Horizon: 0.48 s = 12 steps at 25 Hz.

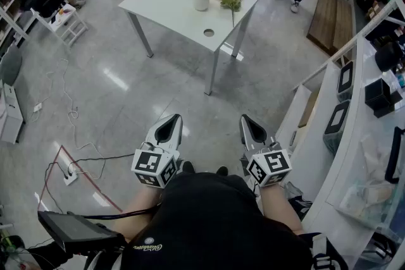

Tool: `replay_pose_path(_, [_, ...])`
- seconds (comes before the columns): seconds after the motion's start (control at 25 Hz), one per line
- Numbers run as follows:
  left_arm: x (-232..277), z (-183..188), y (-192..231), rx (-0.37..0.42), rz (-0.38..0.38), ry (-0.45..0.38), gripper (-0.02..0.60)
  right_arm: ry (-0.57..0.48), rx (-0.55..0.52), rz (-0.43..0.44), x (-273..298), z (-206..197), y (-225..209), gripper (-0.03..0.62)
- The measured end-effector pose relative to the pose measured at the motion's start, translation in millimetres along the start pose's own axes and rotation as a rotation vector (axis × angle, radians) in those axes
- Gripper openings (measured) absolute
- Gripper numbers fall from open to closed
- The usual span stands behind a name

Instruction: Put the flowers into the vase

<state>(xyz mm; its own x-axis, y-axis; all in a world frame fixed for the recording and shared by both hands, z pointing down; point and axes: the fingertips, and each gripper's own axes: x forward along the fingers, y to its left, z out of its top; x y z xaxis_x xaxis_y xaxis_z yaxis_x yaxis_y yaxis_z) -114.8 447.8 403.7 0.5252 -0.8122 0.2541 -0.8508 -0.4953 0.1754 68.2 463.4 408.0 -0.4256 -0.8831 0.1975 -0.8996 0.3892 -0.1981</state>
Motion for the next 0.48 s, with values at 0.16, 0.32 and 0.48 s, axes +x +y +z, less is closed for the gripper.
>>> replay_pose_path(0.16, [0.8, 0.8, -0.8, -0.001, -0.004, -0.004, 0.008, -0.003, -0.003, 0.001, 1.3, 1.5, 1.0, -0.001])
replay_pose_path(0.32, [1.3, 4.8, -1.3, 0.003, -0.013, -0.014, 0.008, -0.001, -0.003, 0.001, 3.3, 1.8, 2.9, -0.002])
replay_pose_path(0.48, [2.0, 5.3, -1.9, 0.009, -0.021, -0.012, 0.008, -0.038, 0.024, 0.03, 2.6, 6.6, 7.5, 0.0])
